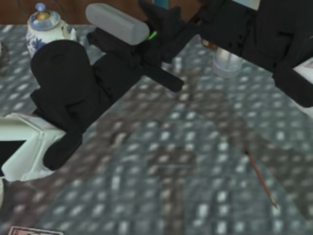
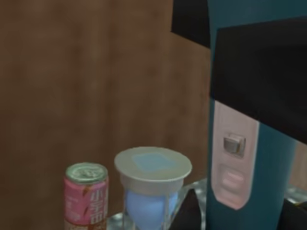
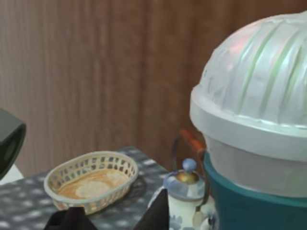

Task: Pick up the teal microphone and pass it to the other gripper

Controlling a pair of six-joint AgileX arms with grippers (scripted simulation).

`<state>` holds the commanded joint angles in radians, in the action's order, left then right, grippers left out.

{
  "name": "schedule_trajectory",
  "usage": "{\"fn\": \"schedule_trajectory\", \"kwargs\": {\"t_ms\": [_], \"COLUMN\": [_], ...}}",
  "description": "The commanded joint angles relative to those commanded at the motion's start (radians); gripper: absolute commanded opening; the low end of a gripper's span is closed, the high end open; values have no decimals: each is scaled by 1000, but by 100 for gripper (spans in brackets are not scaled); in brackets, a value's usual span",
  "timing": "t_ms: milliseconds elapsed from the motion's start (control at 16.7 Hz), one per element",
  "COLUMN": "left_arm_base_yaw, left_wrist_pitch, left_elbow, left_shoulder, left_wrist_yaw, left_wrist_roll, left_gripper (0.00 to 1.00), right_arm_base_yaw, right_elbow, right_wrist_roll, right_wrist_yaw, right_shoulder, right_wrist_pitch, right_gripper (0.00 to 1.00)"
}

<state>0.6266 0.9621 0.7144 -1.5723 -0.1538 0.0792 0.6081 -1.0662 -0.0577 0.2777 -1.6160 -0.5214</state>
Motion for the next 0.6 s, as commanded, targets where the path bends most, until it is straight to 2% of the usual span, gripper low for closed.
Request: {"fn": "schedule_trajectory", "kwargs": {"t_ms": [480,600], "left_arm_base_yaw": [0,0], "left_wrist_pitch": [0,0], "left_elbow": [0,0], "left_shoulder": [0,0], "left_wrist_yaw": [0,0], "left_wrist_roll": [0,0], "left_gripper": [0,0], "right_arm_base_yaw": [0,0], "right_elbow": [0,0], "right_wrist_roll": [0,0], "right_wrist_yaw": [0,0], "right_shoulder": [0,0], "right_wrist_pitch": [0,0], "right_gripper": [2,0]}}
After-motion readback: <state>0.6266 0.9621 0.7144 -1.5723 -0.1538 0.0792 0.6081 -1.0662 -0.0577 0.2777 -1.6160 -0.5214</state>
